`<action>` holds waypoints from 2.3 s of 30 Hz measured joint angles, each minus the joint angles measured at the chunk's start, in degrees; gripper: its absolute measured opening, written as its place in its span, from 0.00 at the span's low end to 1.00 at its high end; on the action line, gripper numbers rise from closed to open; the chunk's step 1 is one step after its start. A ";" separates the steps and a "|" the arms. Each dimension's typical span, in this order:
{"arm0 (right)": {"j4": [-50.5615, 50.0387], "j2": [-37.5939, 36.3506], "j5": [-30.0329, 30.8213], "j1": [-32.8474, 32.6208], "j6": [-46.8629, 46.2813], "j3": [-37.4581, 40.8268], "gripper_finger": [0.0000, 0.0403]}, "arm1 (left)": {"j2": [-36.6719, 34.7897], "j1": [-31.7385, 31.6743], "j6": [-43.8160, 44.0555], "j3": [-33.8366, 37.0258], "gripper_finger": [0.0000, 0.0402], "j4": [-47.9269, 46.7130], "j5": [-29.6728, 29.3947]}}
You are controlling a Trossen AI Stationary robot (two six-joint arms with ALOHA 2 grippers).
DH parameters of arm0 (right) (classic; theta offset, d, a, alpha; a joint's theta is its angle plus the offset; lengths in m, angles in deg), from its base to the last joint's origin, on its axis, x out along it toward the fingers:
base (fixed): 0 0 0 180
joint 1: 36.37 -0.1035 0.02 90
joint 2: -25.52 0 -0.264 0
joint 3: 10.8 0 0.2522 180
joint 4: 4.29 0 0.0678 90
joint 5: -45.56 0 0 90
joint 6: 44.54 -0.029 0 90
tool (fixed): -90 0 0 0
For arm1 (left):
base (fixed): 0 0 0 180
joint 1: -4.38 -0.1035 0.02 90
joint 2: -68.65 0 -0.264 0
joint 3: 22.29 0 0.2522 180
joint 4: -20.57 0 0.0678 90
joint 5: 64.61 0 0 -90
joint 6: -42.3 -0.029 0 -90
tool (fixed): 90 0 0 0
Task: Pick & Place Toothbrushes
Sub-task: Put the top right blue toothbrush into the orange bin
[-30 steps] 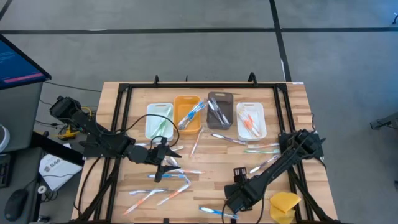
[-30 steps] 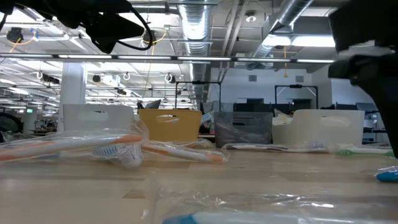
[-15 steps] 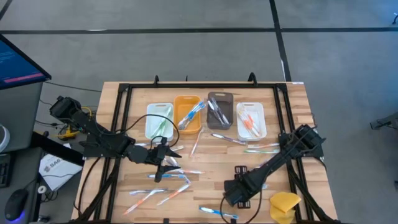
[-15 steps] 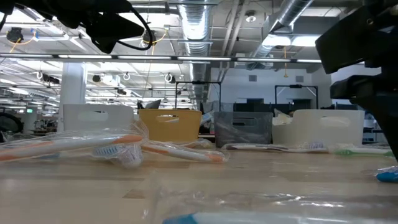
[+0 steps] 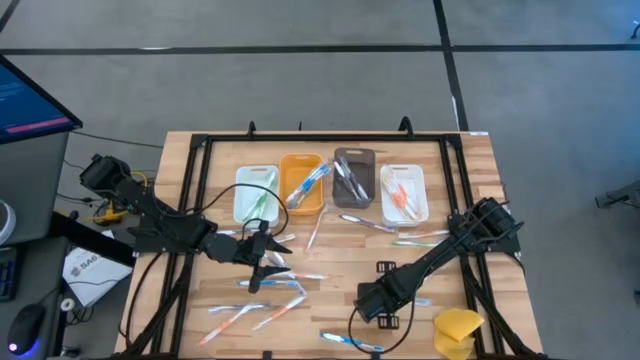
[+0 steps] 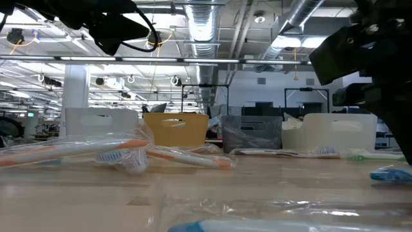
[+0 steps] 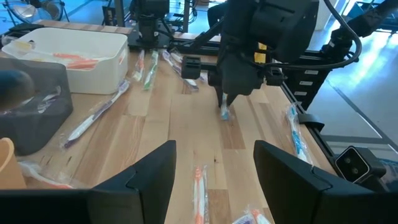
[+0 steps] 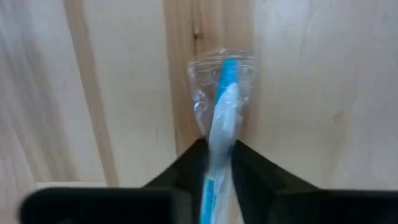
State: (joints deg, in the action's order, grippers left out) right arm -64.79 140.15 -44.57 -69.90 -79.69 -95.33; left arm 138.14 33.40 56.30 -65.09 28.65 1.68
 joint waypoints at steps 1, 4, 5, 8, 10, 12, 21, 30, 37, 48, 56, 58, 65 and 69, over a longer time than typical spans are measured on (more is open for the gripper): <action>0.02 0.00 0.03 0.01 0.08 0.00 0.08 | 0.00 0.00 0.02 0.00 0.52 -0.01 0.00; 0.02 -0.02 0.14 0.01 0.22 0.00 0.04 | 0.00 0.00 0.00 0.00 0.52 -0.01 0.00; 0.02 -0.02 0.12 0.01 0.20 0.00 0.05 | 0.00 0.00 0.00 0.00 0.52 0.00 0.00; 0.04 -0.02 0.10 0.06 0.56 0.00 0.09 | 0.00 0.00 -0.09 0.00 0.52 -0.01 0.00; 0.07 -0.02 0.07 0.22 0.63 0.00 0.10 | 0.00 0.00 -0.09 0.00 0.52 0.01 0.00; 0.02 -0.02 -0.05 0.44 0.81 -0.04 0.08 | 0.00 0.00 -0.11 0.00 0.52 0.01 0.00; -4.09 0.98 0.13 0.56 4.07 -5.29 0.08 | -0.02 0.00 -0.20 0.00 0.52 0.01 0.00; 5.28 1.23 6.10 3.86 14.95 -8.67 0.03 | 0.00 0.00 -2.09 0.00 0.52 0.03 -0.02; 7.35 1.14 5.76 5.70 21.49 -11.08 0.06 | 0.00 -0.11 -2.19 1.99 0.52 0.29 -0.02; 12.85 0.99 10.13 6.27 35.26 -21.51 0.05 | 0.00 0.66 -8.80 3.76 0.52 2.76 0.92; 19.48 0.85 10.52 5.74 48.02 -28.44 0.04 | 0.00 1.86 -16.20 3.76 0.52 8.36 9.33; 20.16 0.85 10.58 5.82 49.43 -29.27 0.04 | 0.00 1.86 -17.96 3.76 0.52 9.25 10.78; 24.84 0.85 10.72 7.31 52.33 -29.79 0.06 | 0.00 1.55 -23.03 3.76 0.52 14.44 10.91; 27.96 0.85 11.18 7.91 55.43 -29.79 0.04 | 0.00 1.55 -24.59 3.76 0.52 16.03 11.05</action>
State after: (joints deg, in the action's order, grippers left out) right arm -36.83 141.00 -33.39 -62.00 -24.26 -125.12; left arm 138.14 34.95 31.71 -61.33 44.68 12.74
